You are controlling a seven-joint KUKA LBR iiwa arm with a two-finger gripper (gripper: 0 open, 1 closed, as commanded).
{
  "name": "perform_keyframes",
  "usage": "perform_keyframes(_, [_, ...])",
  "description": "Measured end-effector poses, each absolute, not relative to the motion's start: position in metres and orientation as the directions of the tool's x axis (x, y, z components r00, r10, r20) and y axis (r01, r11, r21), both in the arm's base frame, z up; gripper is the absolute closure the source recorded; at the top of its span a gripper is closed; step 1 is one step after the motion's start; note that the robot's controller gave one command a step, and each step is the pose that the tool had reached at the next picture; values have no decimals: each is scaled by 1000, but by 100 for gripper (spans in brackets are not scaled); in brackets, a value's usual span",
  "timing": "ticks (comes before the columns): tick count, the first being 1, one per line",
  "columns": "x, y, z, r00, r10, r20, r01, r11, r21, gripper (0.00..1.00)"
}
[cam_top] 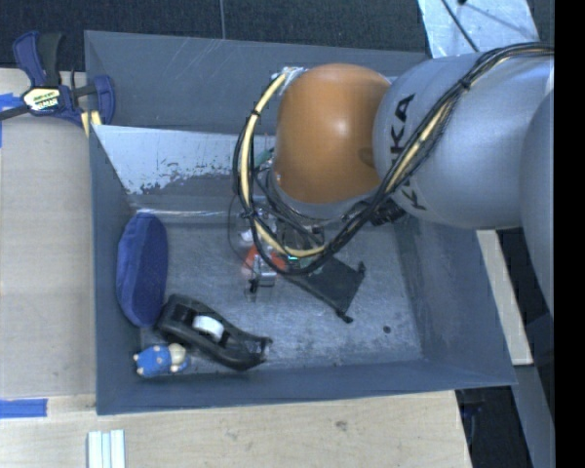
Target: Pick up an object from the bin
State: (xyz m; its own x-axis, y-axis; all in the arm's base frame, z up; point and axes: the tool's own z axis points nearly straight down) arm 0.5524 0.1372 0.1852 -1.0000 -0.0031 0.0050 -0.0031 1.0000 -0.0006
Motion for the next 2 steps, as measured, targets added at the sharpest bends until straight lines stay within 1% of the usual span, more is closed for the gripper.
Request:
perform_keyframes(1, [570,70,72,-1000,-3,-12,-3,1000,2,0])
perform_keyframes(2, [573,71,80,-1000,-4,-21,-4,1000,2,100])
